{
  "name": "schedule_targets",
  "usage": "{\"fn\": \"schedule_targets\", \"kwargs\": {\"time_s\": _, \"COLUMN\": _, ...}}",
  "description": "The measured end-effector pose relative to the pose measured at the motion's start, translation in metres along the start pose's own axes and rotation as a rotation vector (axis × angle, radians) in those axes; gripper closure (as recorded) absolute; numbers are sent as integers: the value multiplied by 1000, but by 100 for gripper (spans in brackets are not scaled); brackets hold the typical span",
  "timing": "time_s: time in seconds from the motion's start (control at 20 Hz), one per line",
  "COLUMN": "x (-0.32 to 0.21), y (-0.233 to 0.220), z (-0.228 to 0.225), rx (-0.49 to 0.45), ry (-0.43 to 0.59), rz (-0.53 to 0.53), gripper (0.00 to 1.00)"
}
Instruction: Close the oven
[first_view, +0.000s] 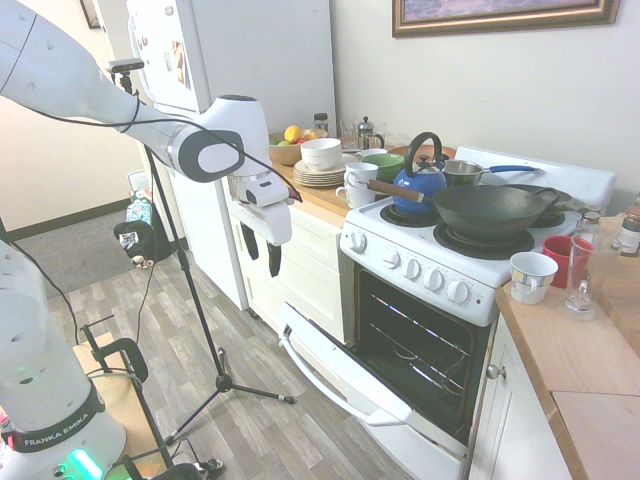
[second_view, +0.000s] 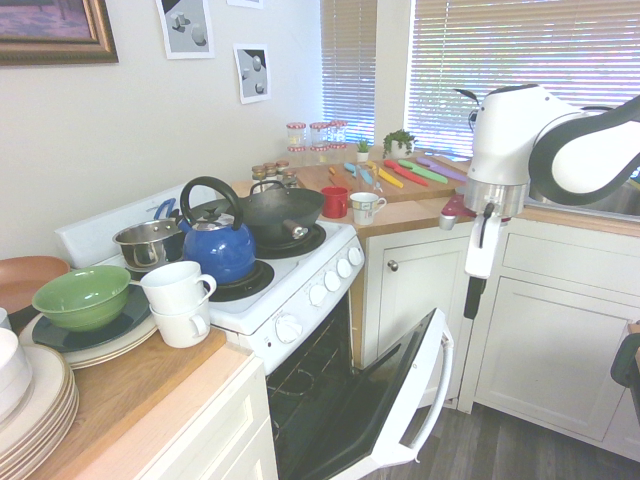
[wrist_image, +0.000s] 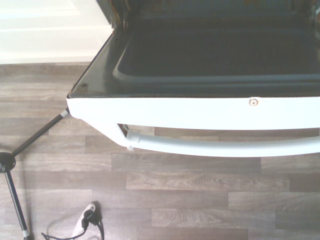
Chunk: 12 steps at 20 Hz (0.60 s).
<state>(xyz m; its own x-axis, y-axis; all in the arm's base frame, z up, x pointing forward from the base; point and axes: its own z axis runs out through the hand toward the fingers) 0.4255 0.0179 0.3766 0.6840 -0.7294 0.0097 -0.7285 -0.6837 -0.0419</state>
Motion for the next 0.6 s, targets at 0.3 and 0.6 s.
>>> {"fn": "schedule_targets", "kwargs": {"time_s": 0.3, "x": 22, "y": 5, "z": 6, "rx": -86, "ry": 7, "rz": -41, "gripper": 0}}
{"fn": "schedule_targets", "kwargs": {"time_s": 0.6, "x": 33, "y": 10, "z": 110, "rx": -227, "ry": -80, "rz": -57, "gripper": 0}}
